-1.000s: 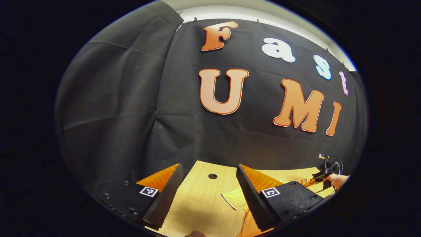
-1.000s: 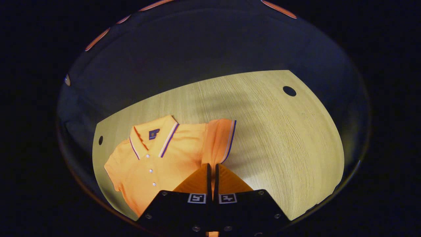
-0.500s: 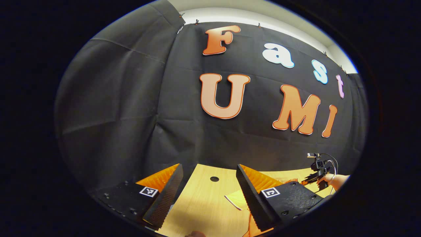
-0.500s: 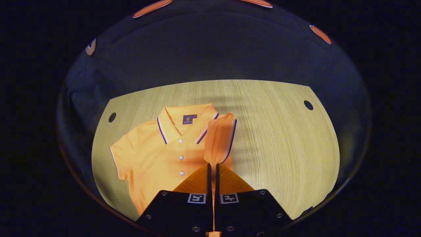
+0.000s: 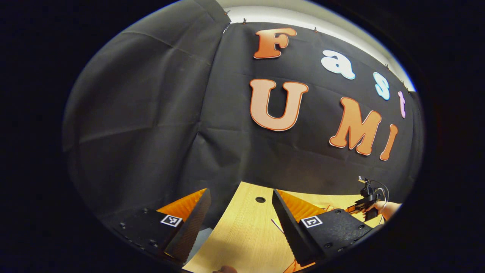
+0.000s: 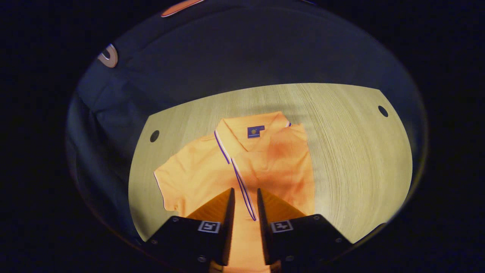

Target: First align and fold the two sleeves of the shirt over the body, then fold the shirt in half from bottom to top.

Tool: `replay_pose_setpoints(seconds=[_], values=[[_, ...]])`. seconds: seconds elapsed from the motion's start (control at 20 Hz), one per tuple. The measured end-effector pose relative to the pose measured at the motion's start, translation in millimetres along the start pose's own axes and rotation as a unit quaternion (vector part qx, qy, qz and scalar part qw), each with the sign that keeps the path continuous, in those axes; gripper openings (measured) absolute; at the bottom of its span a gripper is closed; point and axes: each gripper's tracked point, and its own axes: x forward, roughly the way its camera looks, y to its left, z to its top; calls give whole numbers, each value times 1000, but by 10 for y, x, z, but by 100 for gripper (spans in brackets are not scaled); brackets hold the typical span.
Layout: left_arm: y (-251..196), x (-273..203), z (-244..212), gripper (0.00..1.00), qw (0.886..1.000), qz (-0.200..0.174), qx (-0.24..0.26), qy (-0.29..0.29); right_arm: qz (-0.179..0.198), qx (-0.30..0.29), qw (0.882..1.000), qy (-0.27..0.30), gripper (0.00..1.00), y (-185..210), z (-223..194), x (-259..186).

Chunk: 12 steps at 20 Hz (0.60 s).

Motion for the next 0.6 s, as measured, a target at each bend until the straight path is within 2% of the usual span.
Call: replay_pose_setpoints(seconds=[0.05,0.15,0.4,0.6], values=[[-18,4,-5,98,1000,-2,-2,1,9,2,1000,1,45,59,-4,-30],[-57,24,-16,98,1000,-5,-2,3,11,-2,1000,-7,100,66,10,-57],[-324,197,-163,98,999,-21,-22,32,36,19,997,-63,99,94,139,-290],[-711,504,-329,98,996,-43,-49,63,10,-16,991,-131,99,-117,333,-646]])
